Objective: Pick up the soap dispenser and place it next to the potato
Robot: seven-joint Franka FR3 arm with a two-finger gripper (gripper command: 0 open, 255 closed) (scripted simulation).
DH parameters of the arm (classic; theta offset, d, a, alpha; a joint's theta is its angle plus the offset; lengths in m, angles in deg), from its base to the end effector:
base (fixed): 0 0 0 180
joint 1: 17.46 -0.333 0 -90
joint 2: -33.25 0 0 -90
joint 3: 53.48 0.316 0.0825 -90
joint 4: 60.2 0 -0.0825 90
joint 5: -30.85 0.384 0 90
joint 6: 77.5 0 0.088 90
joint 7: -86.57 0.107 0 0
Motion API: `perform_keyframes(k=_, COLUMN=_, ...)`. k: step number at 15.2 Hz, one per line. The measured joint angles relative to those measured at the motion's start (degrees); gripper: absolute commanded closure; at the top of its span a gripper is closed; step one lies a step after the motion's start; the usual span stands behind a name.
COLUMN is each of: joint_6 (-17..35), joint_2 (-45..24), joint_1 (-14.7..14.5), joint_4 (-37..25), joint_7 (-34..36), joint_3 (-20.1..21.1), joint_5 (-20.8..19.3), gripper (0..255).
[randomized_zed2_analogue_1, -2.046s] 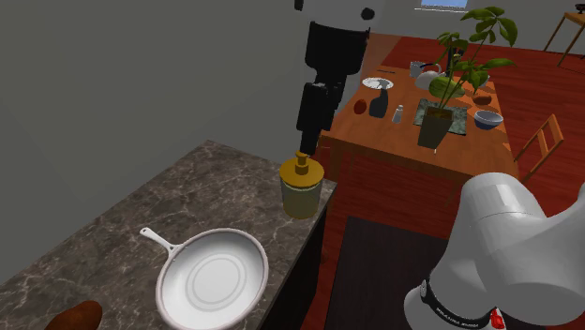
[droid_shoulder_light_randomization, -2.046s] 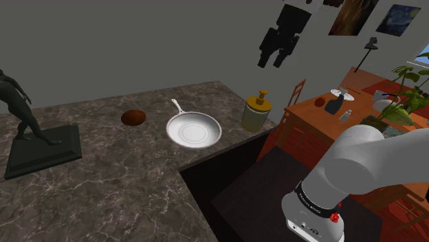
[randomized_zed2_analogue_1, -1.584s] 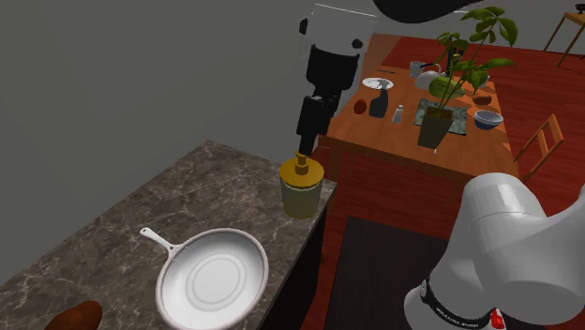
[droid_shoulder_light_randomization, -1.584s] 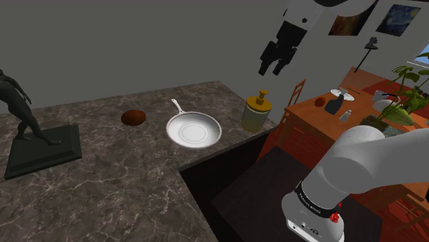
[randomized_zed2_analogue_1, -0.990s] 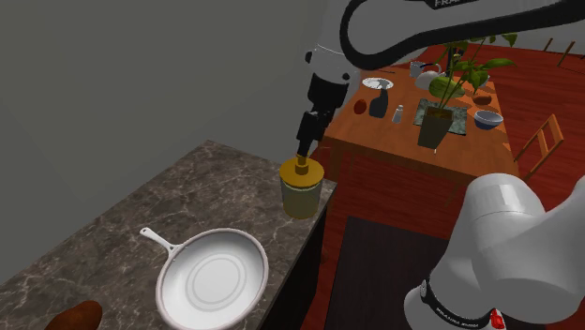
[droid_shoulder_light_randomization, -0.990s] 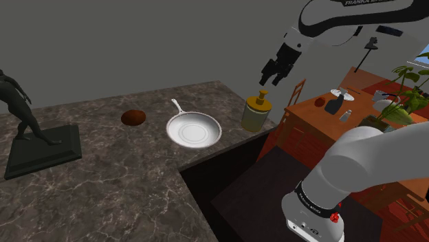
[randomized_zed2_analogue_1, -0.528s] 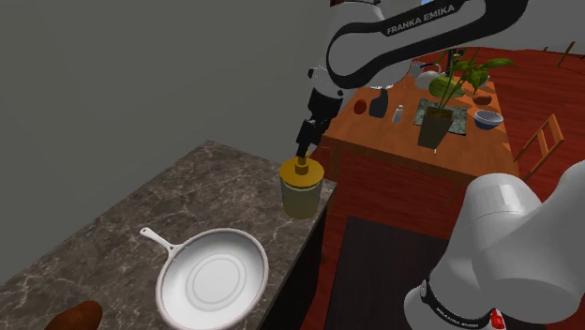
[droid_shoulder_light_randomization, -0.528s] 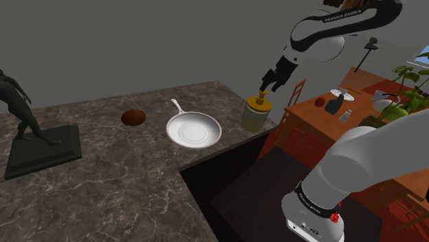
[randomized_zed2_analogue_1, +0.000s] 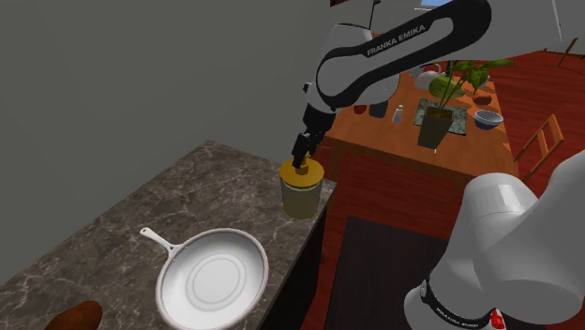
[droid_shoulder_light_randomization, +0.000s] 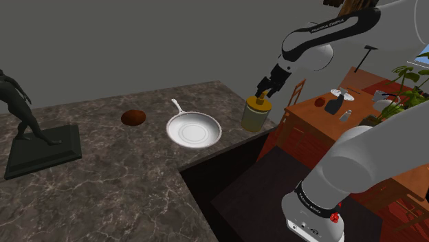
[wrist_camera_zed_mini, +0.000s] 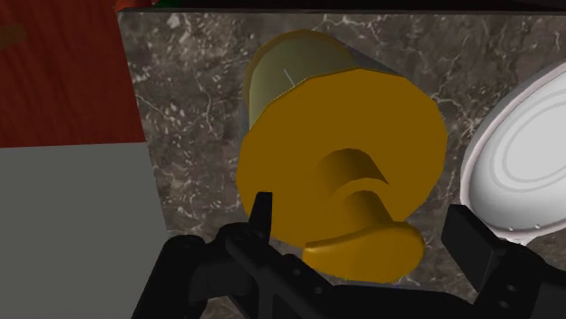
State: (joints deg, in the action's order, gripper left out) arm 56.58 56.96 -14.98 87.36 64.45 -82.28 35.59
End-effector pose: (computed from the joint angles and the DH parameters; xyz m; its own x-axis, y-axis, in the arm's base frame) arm 0.3631 -0.2165 0.3999 0.9570 -0.2052 0.2049 -0.1654 -0.9667 -0.1954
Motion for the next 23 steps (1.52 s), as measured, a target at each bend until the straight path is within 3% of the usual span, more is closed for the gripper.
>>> perform_keyframes(k=6, joint_6=0.5, joint_2=-0.3, joint_1=-0.1, joint_4=0.2, joint_7=-0.1, joint_3=-0.1, joint_5=0.2, gripper=0)
perform_keyframes(k=7, joint_6=0.5, joint_2=-0.3, joint_1=-0.1, joint_4=0.2, joint_7=-0.1, joint_3=-0.1, joint_5=0.2, gripper=255)
perform_keyframes(k=17, joint_6=0.5, joint_2=-0.2, joint_1=-0.1, joint_4=0.2, joint_7=-0.1, joint_3=-0.1, joint_5=0.2, gripper=255)
perform_keyframes(k=23, joint_6=-3.7, joint_2=1.9, joint_1=0.6, joint_4=-2.0, joint_7=1.5, joint_3=1.0, joint_5=-0.9, gripper=255)
